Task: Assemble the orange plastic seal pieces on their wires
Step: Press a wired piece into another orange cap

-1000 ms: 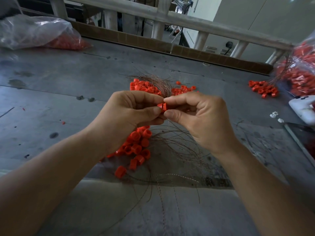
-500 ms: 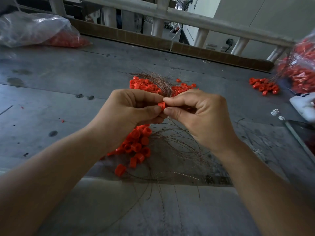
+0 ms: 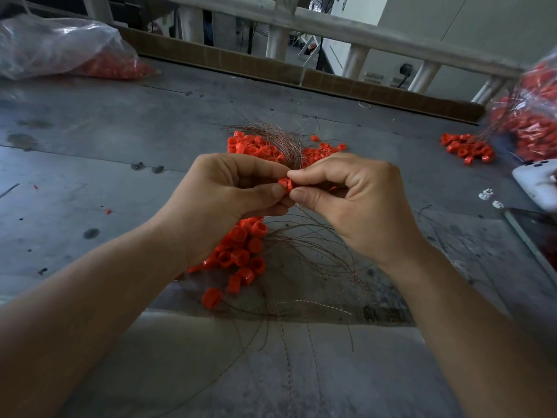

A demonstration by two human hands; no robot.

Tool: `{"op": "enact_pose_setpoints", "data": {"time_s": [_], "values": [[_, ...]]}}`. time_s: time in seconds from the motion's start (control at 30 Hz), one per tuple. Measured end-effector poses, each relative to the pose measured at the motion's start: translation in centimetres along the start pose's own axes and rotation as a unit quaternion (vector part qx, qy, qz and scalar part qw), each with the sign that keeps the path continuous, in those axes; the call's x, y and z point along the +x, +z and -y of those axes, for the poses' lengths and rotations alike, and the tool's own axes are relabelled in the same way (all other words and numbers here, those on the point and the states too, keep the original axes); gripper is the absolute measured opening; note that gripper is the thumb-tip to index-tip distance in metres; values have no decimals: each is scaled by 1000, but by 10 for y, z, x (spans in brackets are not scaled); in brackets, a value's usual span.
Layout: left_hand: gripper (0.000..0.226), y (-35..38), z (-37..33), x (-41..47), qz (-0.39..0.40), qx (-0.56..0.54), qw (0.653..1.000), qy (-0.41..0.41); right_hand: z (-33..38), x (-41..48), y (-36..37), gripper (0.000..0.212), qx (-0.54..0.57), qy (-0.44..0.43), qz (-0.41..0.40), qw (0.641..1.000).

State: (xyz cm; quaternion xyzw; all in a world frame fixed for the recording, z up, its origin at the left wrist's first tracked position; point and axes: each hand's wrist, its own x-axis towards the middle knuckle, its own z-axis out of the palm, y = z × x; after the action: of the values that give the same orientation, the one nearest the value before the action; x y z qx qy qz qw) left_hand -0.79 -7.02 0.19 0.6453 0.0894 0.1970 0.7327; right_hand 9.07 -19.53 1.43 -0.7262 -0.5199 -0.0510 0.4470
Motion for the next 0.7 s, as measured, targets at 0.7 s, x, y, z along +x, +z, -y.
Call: {"op": "enact_pose_setpoints", "data": {"time_s": [0.7], "values": [[17, -1, -2, -5, 20, 2, 1000, -12, 3, -3, 3, 18, 41, -4, -12, 999]]}}
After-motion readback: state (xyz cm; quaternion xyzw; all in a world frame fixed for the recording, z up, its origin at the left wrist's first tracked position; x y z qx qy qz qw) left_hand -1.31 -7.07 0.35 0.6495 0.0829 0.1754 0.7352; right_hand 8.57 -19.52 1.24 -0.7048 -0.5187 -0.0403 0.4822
